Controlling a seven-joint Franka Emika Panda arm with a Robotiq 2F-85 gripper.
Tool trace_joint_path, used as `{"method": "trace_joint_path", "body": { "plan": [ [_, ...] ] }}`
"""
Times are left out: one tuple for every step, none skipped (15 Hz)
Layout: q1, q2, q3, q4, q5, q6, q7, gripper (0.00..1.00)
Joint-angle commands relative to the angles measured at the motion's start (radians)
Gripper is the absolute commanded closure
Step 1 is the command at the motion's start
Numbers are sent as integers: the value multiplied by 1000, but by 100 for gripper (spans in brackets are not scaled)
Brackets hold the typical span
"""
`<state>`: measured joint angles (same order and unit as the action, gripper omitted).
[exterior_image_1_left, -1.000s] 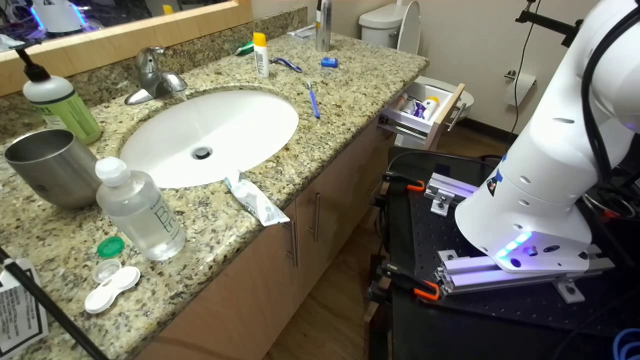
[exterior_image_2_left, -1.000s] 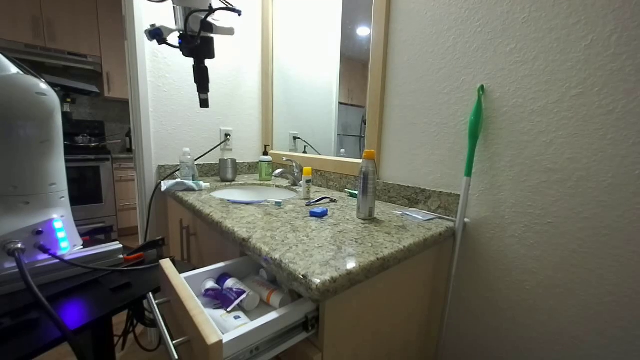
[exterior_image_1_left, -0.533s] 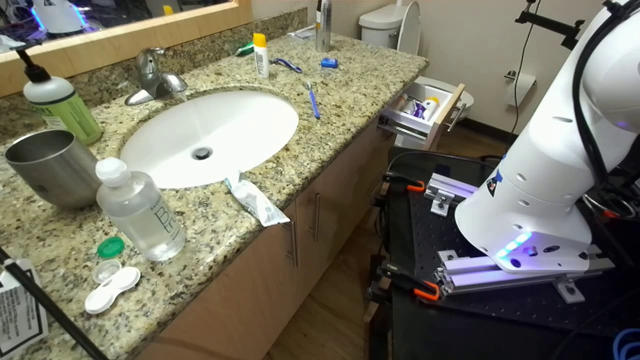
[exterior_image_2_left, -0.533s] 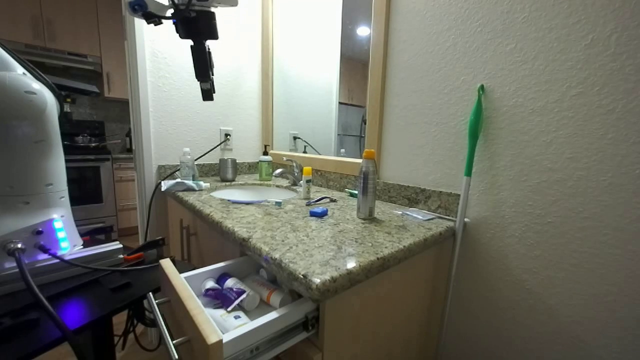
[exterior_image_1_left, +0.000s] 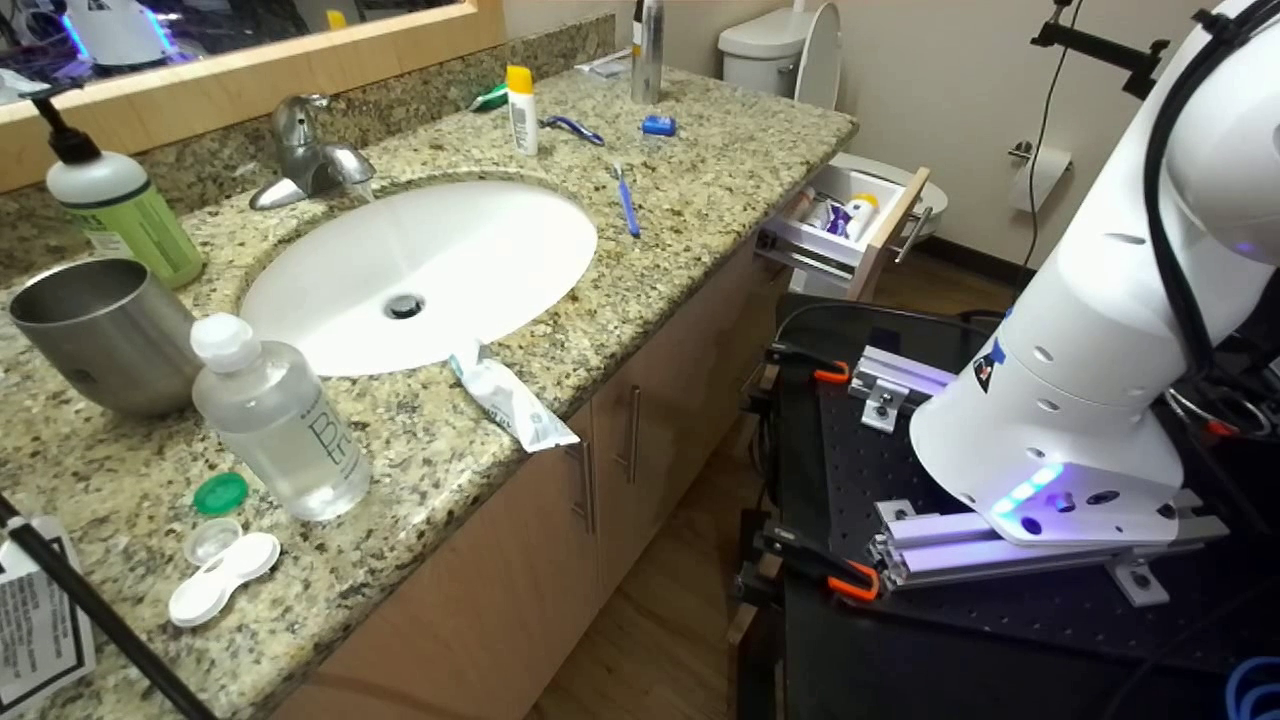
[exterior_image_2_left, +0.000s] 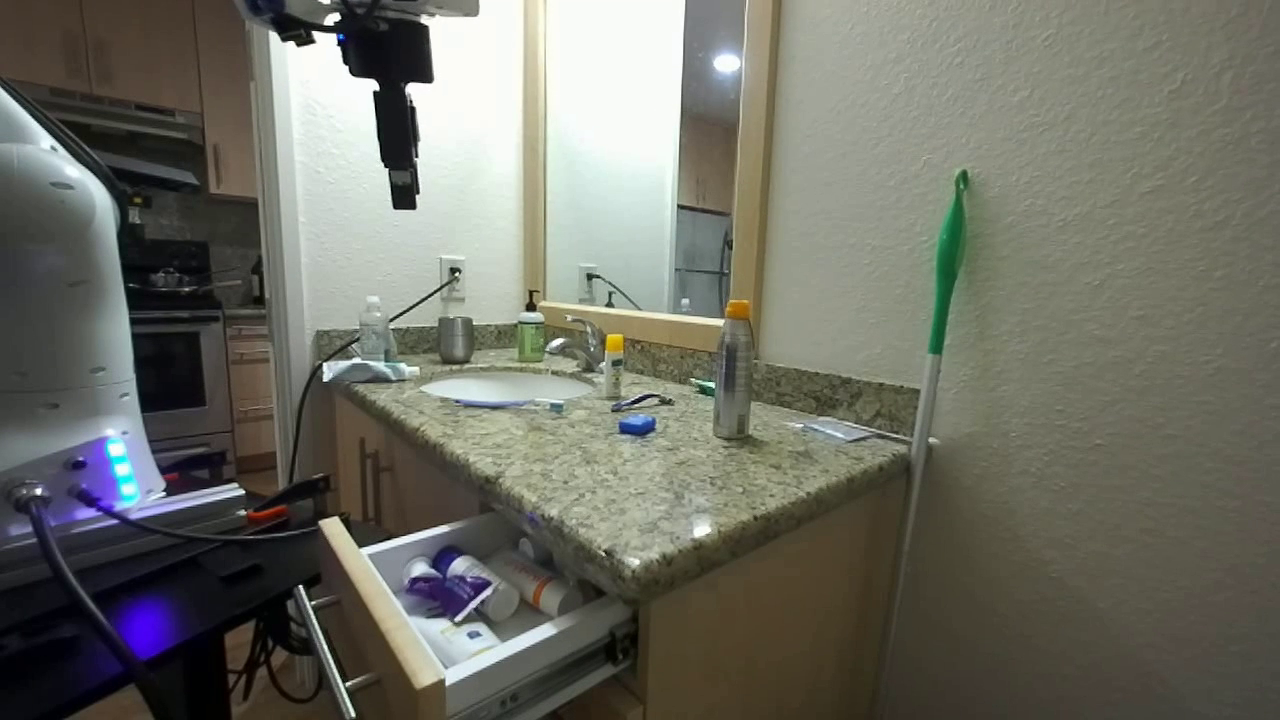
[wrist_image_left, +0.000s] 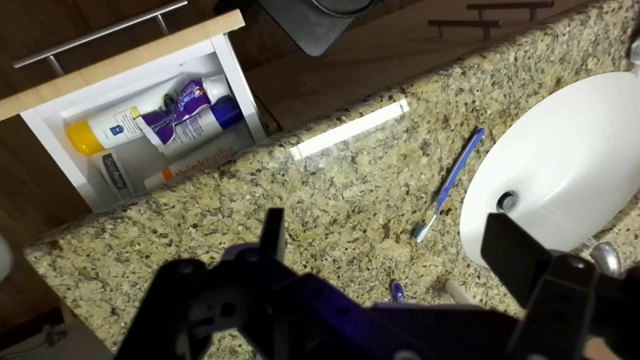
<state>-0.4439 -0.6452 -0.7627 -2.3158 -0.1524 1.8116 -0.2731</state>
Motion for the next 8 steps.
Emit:
{"method": "trace_joint_path", "body": {
  "plan": [
    [-11, 25, 6, -8, -6, 17, -8, 0],
    [-15, 52, -2, -18, -33, 55, -9, 0],
    [-22, 75, -16, -32, -77, 84, -36, 0],
    [-26, 88, -20, -40, -113, 112, -36, 0],
    [-33, 112, -30, -57, -162, 150, -37, 0],
    [-38, 136, -36, -64, -205, 184, -35, 0],
    [-41, 160, -44, -75, -238, 215, -30, 0],
    [-41, 181, -50, -85, -259, 222, -36, 0]
  ]
}}
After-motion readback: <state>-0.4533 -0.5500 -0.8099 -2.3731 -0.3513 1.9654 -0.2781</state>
